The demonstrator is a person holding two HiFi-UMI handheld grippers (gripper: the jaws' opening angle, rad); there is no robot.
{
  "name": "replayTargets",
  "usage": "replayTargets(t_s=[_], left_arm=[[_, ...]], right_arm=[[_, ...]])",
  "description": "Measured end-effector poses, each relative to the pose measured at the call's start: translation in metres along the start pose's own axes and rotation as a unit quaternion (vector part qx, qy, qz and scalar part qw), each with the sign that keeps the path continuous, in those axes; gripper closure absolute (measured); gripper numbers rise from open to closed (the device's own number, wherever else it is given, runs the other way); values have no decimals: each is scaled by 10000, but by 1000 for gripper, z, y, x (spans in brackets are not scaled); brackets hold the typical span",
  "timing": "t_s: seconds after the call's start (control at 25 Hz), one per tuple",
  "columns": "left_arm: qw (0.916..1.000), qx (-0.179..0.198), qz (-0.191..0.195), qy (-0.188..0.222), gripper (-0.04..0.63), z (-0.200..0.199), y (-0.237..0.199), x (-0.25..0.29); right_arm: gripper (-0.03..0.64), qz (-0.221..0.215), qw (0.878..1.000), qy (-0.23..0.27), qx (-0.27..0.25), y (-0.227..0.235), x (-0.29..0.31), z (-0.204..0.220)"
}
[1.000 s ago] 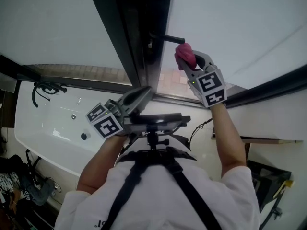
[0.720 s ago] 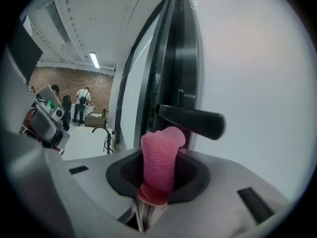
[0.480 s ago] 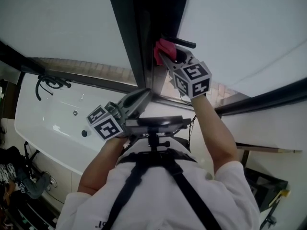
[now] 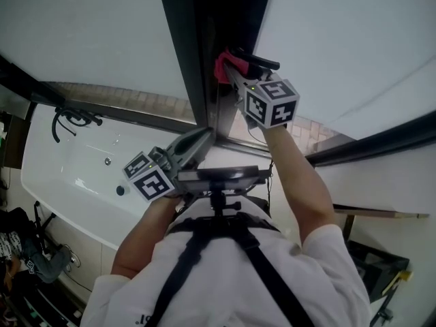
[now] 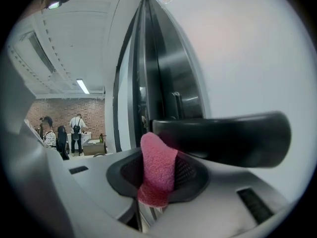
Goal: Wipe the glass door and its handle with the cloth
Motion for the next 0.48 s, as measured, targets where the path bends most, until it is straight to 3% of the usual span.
replayTargets(t_s=[0.48], left_arm=[[10000,-6,30,-53,603,0,0,1]], right_arm=[[518,-97,9997,139,177,-2,-14,-2]])
Point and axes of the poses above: the fingertips, and each gripper's own axes: x forward along the fingers, y to its right, z out of its underside, the point moved 3 cm from there along -x, backward along the fingers, and after that the axes turned 4 degrees about -y, right-handed, at the moved point
